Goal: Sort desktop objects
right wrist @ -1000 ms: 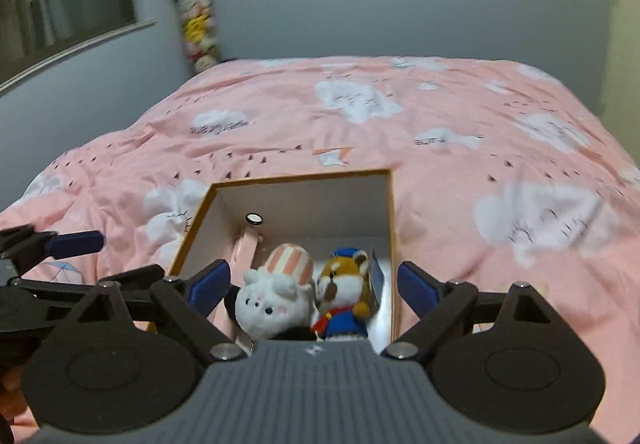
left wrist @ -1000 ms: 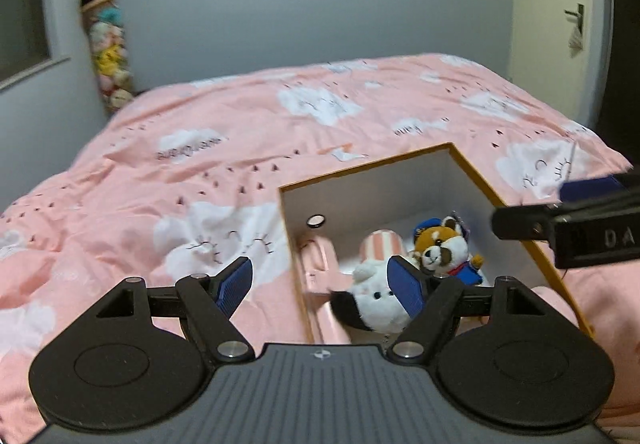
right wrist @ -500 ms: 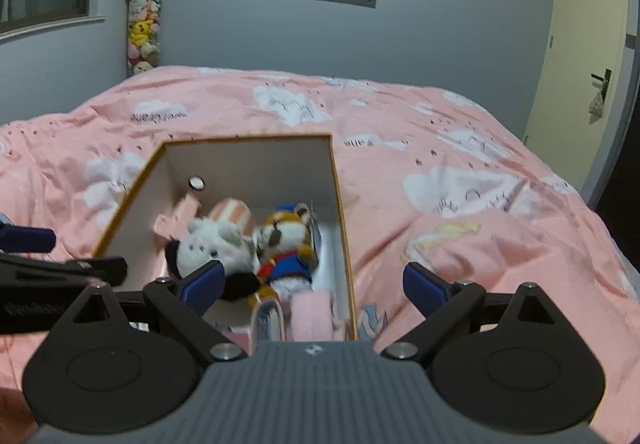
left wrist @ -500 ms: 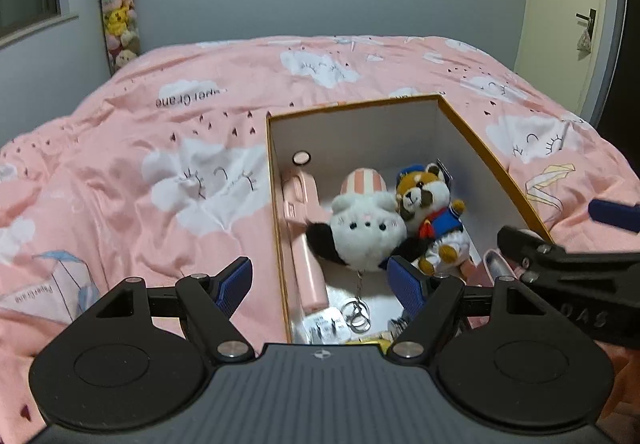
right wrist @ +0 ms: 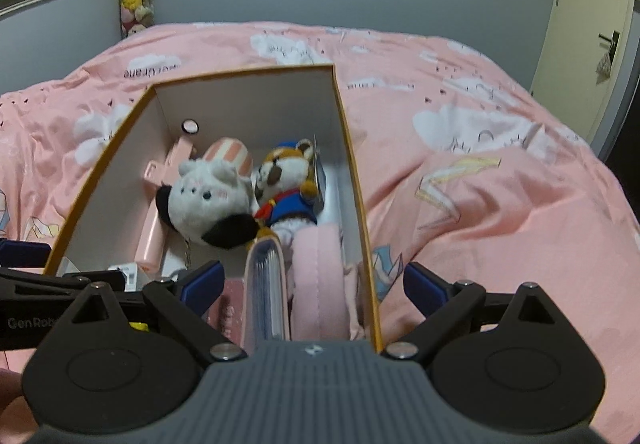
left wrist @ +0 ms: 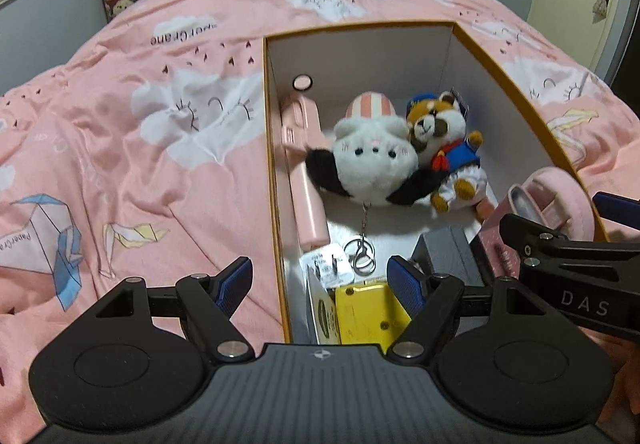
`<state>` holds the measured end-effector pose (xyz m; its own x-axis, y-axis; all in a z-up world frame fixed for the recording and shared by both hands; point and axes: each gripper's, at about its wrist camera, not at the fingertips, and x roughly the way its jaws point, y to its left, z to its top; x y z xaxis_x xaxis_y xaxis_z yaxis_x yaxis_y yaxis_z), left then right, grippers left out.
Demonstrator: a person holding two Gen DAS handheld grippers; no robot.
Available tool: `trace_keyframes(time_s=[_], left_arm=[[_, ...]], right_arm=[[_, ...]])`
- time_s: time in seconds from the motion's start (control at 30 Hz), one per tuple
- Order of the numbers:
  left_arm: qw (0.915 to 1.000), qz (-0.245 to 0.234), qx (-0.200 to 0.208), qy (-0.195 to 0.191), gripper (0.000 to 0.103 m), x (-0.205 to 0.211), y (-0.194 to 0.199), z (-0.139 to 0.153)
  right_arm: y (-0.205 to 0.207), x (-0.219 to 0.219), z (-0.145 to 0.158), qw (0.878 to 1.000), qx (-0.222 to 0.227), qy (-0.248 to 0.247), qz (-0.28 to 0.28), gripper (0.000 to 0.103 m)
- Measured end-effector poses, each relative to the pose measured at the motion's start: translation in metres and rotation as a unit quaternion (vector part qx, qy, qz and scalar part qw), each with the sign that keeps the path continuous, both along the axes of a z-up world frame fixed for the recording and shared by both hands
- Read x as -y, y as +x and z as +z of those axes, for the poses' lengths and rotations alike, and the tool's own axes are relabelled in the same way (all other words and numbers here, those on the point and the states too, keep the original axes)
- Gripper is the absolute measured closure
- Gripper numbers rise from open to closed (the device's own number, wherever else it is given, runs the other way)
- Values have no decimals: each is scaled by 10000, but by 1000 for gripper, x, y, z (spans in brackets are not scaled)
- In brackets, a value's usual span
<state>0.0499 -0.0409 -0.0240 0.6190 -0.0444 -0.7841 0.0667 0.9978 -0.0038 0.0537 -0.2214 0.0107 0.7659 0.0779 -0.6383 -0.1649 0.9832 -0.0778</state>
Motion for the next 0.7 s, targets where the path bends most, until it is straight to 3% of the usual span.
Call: trace_keyframes(time_s=[0.1, 0.7], left_arm=[[9999, 10, -154, 36, 16, 1, 2, -5], [9998, 50, -191, 37, 16, -1, 1, -6]], right_arm=[[0, -1, -4, 10000, -73, -39, 6, 7], [5, 2, -10, 9995, -314, 65, -44, 4]])
